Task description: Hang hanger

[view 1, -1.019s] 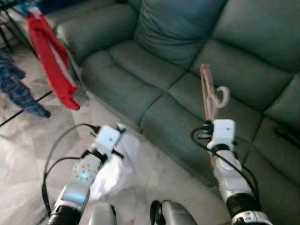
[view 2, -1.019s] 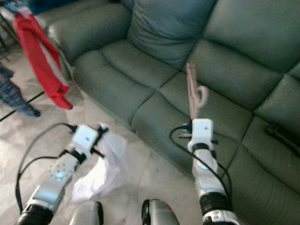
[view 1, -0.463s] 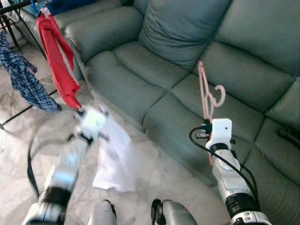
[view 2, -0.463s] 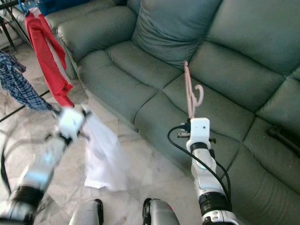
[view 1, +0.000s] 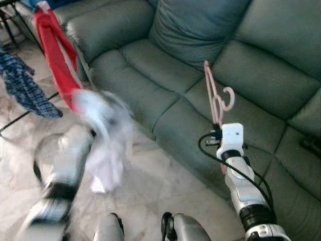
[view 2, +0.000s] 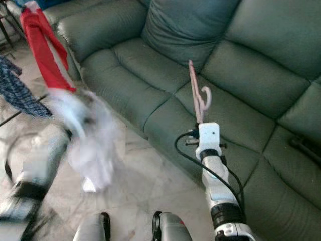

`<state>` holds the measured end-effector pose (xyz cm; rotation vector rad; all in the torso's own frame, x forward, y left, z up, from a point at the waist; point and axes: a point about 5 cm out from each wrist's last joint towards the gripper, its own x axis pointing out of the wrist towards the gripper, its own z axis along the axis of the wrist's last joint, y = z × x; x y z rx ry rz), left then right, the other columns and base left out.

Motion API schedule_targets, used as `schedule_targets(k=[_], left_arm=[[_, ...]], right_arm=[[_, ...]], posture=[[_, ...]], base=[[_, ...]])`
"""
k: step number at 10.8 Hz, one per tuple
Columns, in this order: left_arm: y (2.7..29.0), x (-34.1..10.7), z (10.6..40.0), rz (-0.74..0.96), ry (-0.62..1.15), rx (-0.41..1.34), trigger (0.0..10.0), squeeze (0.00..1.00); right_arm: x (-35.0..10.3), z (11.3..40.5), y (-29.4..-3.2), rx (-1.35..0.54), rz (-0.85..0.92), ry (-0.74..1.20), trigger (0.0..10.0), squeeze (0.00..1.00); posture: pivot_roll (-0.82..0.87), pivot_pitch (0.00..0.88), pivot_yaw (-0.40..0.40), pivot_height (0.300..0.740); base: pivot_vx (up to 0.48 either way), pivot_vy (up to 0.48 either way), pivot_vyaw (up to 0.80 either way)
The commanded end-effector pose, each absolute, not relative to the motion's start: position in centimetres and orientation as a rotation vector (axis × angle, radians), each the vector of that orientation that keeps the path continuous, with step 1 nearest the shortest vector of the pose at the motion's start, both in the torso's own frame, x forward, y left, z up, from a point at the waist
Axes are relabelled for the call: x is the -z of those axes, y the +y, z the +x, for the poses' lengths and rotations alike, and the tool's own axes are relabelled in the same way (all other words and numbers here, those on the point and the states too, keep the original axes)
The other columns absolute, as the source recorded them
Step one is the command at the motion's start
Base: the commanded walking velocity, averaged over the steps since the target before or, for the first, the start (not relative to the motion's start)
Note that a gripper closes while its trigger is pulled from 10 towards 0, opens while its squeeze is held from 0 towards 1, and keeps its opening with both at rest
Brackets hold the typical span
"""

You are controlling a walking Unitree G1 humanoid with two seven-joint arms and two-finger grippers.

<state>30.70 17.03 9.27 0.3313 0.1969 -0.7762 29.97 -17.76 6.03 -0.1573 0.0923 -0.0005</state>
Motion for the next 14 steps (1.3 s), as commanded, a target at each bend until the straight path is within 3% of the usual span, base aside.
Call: schedule_targets(k=[1, 2, 3, 4, 6, 7, 8, 9, 10, 11, 14], left_arm=[[19.4, -8.0, 29.8, 0.595, 0.279, 0.878, 10.0, 0.0], [24.0, -7.0, 30.5, 0.951, 0.47, 0.793, 10.0, 0.0], [25.7, -8.4, 32.0, 1.06, 0.466, 0.624, 10.0, 0.0], [25.8, -12.5, 34.7, 1.016, 0.262, 0.385, 10.0, 0.0], [23.2, -16.8, 36.6, 0.806, -0.095, 0.266, 10.0, 0.0], [21.2, -15.1, 36.0, 0.658, -0.029, 0.475, 10.0, 0.0], [20.4, -13.4, 35.0, 0.617, 0.07, 0.666, 10.0, 0.0], [21.2, -10.4, 32.9, 0.808, 0.251, 0.865, 10.0, 0.0], [23.6, -10.4, 33.6, 1.092, 0.264, 0.736, 10.0, 0.0], [23.5, -13.0, 35.2, 1.026, 0.135, 0.567, 10.0, 0.0], [22.9, -17.1, 36.7, 1.039, -0.129, 0.366, 10.0, 0.0]], right_arm=[[-6.2, 29.9, -18.2, 0.012, -0.159, 0.081, 10.0, 0.0], [-6.1, 29.9, -18.2, 0.018, -0.154, 0.086, 10.0, 0.0], [-6.0, 29.8, -18.0, 0.013, -0.156, 0.086, 10.0, 0.0], [-6.0, 29.8, -17.8, 0.007, -0.156, 0.085, 10.0, 0.0], [-6.1, 30.0, -17.8, 0.004, -0.158, 0.084, 10.0, 0.0], [-6.1, 30.2, -17.5, 0.002, -0.156, 0.081, 10.0, 0.0], [-6.1, 30.2, -17.4, 0.001, -0.153, 0.08, 10.0, 0.0], [-6.1, 30.2, -17.2, -0.003, -0.151, 0.08, 10.0, 0.0], [-6.0, 30.1, -17.1, -0.007, -0.148, 0.083, 10.0, 0.0], [-5.8, 30.1, -17.3, -0.003, -0.142, 0.091, 10.0, 0.0], [-6.1, 30.7, -18.6, -0.097, -0.174, 0.138, 10.0, 0.0]], posture=[[-0.01, 0.143, -0.048, 0.74], [-0.01, 0.141, -0.046, 0.74], [-0.01, 0.138, -0.045, 0.74], [-0.01, 0.133, -0.047, 0.74], [-0.01, 0.126, -0.046, 0.74], [-0.01, 0.125, -0.044, 0.74], [-0.01, 0.125, -0.043, 0.74], [0.0, 0.126, -0.041, 0.74], [0.0, 0.128, -0.036, 0.74], [0.0, 0.129, -0.035, 0.74], [-0.01, 0.129, -0.042, 0.74]], base=[[0.0, 0.0, 0.0], [0.0, 0.0, 0.0], [0.0, 0.0, 0.0], [0.0, 0.0, 0.0], [0.0, 0.0, 0.0], [0.0, 0.0, 0.0], [0.0, 0.0, 0.0], [0.0, 0.0, 0.0], [0.0, 0.0, 0.0], [0.0, 0.0, 0.0], [0.0, 0.0, 0.0]])
